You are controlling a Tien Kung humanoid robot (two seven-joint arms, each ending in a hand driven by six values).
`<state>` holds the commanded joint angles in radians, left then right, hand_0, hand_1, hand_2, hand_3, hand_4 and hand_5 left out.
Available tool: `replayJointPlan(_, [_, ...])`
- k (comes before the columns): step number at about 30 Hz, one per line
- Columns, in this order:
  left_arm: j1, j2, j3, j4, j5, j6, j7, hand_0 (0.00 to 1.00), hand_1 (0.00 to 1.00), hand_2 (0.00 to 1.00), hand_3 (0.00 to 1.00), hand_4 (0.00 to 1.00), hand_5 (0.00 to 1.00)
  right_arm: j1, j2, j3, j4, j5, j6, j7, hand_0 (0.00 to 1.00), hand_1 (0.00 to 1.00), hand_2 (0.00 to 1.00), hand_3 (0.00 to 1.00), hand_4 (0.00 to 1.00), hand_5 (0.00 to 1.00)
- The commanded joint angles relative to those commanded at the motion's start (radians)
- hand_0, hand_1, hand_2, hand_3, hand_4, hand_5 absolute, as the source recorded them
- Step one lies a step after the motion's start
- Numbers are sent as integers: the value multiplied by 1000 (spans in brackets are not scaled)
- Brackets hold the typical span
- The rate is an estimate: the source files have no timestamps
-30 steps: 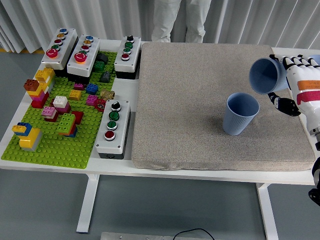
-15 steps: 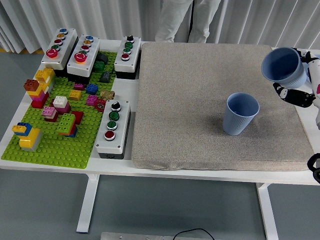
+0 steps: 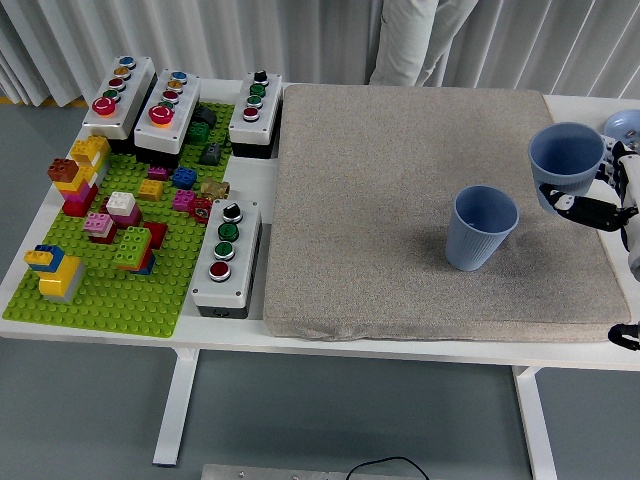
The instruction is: Pick cup pour cup place
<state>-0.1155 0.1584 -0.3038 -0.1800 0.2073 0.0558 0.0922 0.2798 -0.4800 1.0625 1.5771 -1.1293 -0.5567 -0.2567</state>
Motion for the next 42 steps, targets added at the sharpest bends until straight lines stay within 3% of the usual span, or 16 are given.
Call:
replayJointPlan(5, [-1,-3,-11,0,9,0,1,698,732,753,635,489,932,-54,41,112,-42,204,45,16,830,667,567,638,632,2])
replayJointPlan(9, [-2,-6,-15,0,14,0,2,698,733,753,633,490,932,-80,55,148,-60,286,71,31,826,667,566,640,625,2])
replayJointPlan(23, [2,-13,4,0,-4,-1,0,698,733,752,633,489,931,-89,89,108,-42,257,68,40,827,667,565,639,626,2])
replayJointPlan(35, [0,-18,89,0,-82,-4,-15,697,733,751,632,489,930,-111,107,66,-113,290,110,149,826,670,564,642,629,2])
replayJointPlan(42, [2,-18,113,0,-102,-5,-18,697,732,751,632,489,930,-115,117,55,-147,293,125,159,824,671,564,641,630,2])
